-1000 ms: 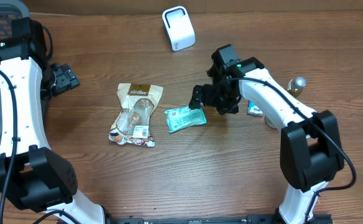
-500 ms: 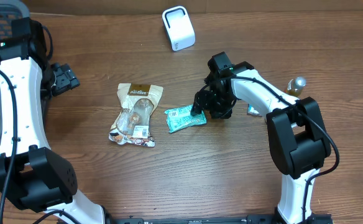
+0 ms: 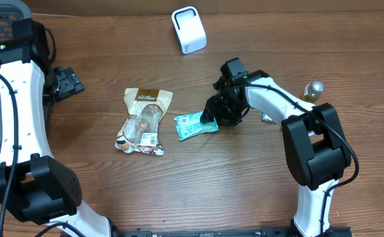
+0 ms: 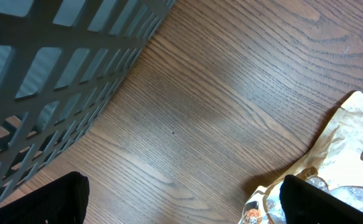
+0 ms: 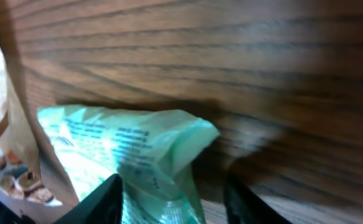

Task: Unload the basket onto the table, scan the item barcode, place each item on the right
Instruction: 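Lift the teal pack and carry it toward the white scanner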

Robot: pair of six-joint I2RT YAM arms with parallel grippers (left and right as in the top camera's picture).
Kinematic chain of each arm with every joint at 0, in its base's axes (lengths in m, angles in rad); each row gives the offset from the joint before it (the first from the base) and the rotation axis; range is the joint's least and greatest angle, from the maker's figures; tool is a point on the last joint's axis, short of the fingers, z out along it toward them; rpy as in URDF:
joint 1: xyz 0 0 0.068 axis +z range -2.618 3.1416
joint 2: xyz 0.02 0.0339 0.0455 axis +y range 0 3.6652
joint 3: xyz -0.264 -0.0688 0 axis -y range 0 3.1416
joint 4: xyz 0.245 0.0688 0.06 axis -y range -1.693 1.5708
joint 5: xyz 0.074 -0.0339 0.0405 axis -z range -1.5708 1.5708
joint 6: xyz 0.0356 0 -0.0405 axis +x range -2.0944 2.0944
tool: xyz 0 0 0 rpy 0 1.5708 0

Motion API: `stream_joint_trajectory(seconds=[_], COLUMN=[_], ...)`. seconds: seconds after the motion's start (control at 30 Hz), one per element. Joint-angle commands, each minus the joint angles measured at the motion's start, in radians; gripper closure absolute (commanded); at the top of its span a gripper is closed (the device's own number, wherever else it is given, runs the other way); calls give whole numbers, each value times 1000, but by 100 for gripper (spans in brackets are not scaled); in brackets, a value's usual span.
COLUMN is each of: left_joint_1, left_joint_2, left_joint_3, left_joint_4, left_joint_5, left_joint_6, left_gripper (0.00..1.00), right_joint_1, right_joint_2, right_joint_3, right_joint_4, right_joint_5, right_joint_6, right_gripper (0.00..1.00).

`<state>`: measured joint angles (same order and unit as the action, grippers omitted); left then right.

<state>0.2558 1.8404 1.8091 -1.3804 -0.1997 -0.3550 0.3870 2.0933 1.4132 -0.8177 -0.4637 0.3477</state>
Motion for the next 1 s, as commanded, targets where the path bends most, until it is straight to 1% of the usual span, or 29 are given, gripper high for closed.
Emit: stream_joint_trajectory(seconds=[0.0, 0.07, 0.13, 0.23, 0.33, 0.47, 0.67, 0.87, 0.97], left_joint_1=[-4, -4, -4, -4, -4, -4, -4, -4, -4], left_joint_2=[10, 10, 10, 10, 10, 10, 10, 10, 10], left_joint_3=[18, 17, 18, 18, 17, 17, 18, 17, 18], left_joint_4=[1, 1, 1, 1, 1, 1, 1, 1, 1], left_joint_5=[-13, -13, -13, -13, -13, -13, -13, -13, -13], left_joint_6=[19, 19, 19, 19, 18, 19, 18, 19, 19], left_gripper=[1, 0, 1, 1, 0, 0, 0, 1, 1], right_joint_1=[-4, -5, -6, -16, -30, -40, -40, -41, -40], right_joint_2=[11, 11, 11, 11, 8, -21, -112, -182, -188], right_joint_3=[-20, -20, -20, -19, -10, 35, 105, 151, 250], right_joint_4=[1, 1, 2, 3, 5, -2, -6, 63, 58], right_joint_5=[13, 12, 0, -10, -15, -58, -58, -61, -49], right_joint_6=[0, 0, -1, 0, -14, -122, -234, -249, -249], right_gripper=[59, 67, 77, 96, 96, 96, 96, 96, 96])
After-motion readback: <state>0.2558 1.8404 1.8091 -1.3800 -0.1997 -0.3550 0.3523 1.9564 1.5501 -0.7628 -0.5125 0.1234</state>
